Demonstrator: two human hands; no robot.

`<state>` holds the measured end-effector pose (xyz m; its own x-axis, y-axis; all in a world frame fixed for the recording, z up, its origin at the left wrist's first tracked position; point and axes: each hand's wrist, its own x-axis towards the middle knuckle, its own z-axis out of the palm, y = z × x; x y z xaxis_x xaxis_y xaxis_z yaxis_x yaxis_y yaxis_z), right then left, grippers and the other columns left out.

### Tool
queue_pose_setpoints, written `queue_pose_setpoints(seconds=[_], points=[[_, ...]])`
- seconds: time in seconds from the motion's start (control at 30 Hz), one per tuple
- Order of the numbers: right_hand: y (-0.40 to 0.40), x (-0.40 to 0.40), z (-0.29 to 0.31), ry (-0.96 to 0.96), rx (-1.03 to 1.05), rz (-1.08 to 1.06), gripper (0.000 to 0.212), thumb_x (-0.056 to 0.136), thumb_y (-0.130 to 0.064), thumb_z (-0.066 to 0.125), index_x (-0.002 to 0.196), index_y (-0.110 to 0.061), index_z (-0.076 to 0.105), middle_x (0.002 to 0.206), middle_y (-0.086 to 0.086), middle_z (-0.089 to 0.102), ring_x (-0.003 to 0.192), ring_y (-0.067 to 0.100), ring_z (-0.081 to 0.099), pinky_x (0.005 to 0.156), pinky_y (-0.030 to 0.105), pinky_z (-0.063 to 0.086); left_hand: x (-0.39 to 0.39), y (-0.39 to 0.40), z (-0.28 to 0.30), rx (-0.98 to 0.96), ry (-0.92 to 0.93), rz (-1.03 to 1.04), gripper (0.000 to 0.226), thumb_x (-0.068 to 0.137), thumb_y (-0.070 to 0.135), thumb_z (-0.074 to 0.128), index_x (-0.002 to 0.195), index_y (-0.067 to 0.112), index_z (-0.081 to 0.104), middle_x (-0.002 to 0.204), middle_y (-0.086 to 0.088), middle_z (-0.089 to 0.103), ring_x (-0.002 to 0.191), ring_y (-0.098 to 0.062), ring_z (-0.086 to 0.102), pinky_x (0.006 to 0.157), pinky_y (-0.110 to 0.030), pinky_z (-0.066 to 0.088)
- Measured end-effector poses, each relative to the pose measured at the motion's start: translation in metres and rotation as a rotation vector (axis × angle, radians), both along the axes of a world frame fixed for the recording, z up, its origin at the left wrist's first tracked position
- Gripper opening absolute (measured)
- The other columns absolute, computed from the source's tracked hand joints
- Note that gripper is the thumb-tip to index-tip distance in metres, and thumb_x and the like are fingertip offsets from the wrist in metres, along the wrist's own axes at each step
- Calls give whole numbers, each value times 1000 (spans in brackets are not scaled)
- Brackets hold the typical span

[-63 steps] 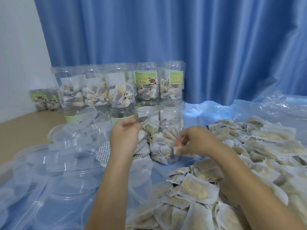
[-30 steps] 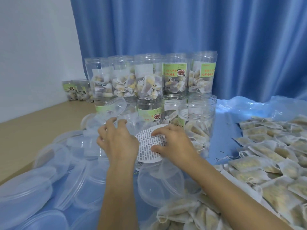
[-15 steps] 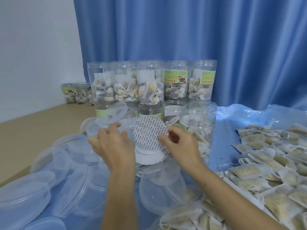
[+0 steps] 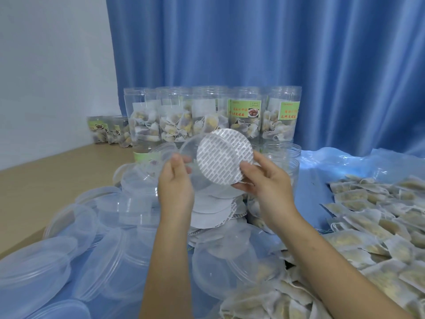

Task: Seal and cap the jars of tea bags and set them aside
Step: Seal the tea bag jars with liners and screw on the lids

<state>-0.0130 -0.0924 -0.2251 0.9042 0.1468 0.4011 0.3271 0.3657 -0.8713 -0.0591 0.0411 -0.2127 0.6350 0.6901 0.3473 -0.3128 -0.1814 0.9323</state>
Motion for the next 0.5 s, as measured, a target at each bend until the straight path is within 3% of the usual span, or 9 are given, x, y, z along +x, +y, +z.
queue_pose_setpoints(seconds=[0.17, 0.23, 0.3, 0.37, 0.43, 0.5], points=[[-4, -1, 6, 46, 9, 210, 26, 95, -11, 46, 109, -10, 69, 96, 10, 73, 85, 22, 68, 80, 42, 55, 1, -10, 2, -117, -28, -146, 40, 99, 42, 33, 117, 15, 57, 116, 0, 62, 108, -15, 57, 95, -33, 44], [-4, -2, 8, 60, -2, 253, 28, 94, -22, 47, 105, -9, 68, 94, 11, 72, 84, 22, 68, 83, 45, 53, 1, -13, 3, -179, -46, -188, 34, 99, 40, 35, 106, 18, 61, 112, 2, 65, 107, -15, 60, 99, -38, 46], [-4, -6, 12, 55, -52, 265, 40, 83, -43, 53, 103, -10, 68, 91, 9, 73, 82, 22, 69, 75, 39, 56, 0, -15, 6, -254, -92, -244, 28, 100, 36, 38, 91, 25, 62, 105, 4, 68, 104, -15, 63, 99, -40, 47], [-3, -9, 15, 3, -147, 198, 59, 68, -50, 66, 114, -13, 62, 97, 3, 74, 86, 17, 70, 70, 30, 58, -2, -14, 9, -305, -129, -293, 26, 98, 34, 43, 89, 22, 64, 102, 1, 71, 102, -18, 66, 95, -41, 50], [-3, -15, 15, -184, -368, 22, 94, 57, -53, 81, 138, -30, 38, 124, -6, 59, 106, -1, 60, 85, 21, 52, -4, -16, 11, -319, -130, -321, 26, 94, 36, 50, 95, 14, 65, 104, -6, 71, 102, -25, 66, 92, -43, 52], [-2, -20, 14, -488, -610, -167, 108, 53, -57, 82, 140, -50, 18, 143, -12, 26, 129, -6, 32, 101, 12, 33, -4, -19, 13, -316, -129, -348, 30, 91, 37, 55, 101, 10, 65, 105, -9, 71, 100, -26, 67, 86, -39, 56]])
